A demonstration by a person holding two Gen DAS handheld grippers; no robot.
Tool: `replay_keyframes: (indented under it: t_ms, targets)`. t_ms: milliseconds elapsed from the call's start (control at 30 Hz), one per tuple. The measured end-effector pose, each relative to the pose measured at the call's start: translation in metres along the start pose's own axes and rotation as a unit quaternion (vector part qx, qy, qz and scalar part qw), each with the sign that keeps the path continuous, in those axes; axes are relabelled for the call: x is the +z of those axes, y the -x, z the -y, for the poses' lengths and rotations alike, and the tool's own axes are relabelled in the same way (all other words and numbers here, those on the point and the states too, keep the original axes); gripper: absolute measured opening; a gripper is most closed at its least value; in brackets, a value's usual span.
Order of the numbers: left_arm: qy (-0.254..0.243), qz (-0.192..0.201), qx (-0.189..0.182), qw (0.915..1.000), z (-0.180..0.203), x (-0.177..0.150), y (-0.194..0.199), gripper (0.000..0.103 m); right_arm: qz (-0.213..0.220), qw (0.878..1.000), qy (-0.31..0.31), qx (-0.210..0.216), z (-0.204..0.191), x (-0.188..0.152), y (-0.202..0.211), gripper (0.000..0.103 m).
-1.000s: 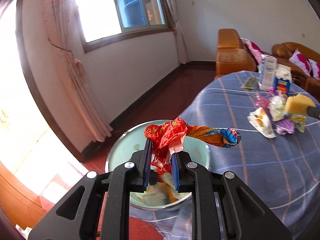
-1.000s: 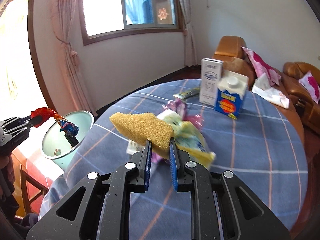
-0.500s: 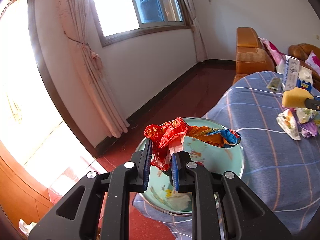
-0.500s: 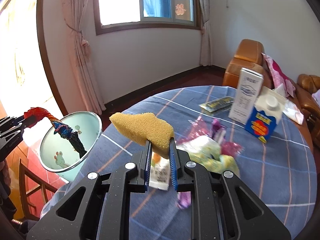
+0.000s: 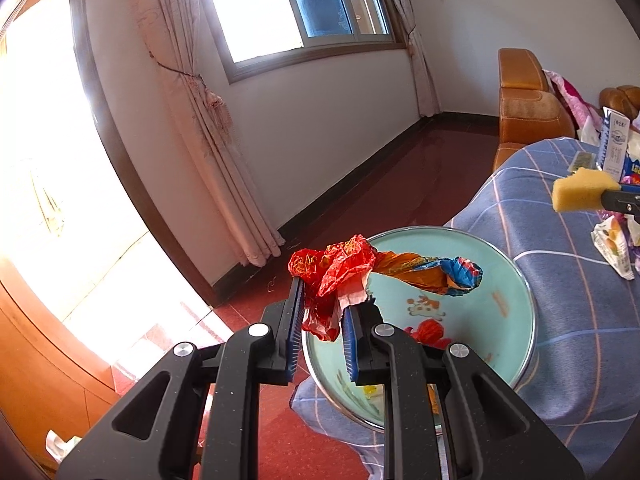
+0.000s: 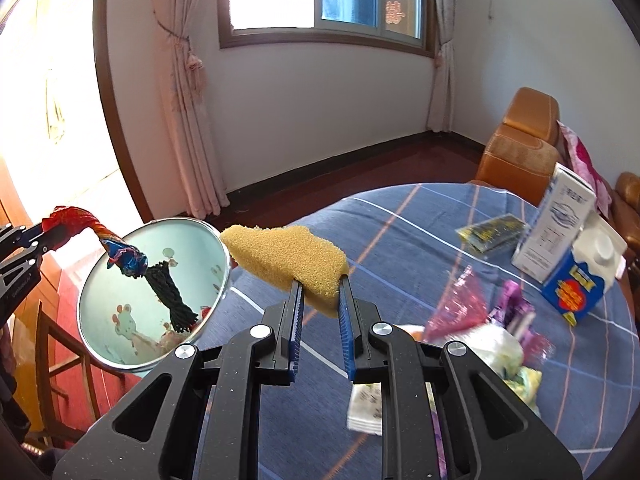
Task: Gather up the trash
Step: 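Carry the red wrapper and yellow sponge over the green bin with both tools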
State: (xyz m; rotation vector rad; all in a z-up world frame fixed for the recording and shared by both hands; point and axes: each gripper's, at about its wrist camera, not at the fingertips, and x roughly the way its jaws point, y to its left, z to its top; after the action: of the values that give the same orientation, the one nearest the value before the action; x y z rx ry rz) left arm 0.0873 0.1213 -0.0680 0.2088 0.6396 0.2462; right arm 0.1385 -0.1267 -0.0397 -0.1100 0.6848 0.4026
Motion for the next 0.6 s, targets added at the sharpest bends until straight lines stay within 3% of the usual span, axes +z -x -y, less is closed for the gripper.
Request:
replay_keyframes:
  t_ms: [600]
  targets:
    - [-0.007,-0.004,0.027,0.9996,0.0,-0.003,-0.008,0.018,-0.013,0.999,0.037,0.014,-0.029,0.008,-0.025,0.017]
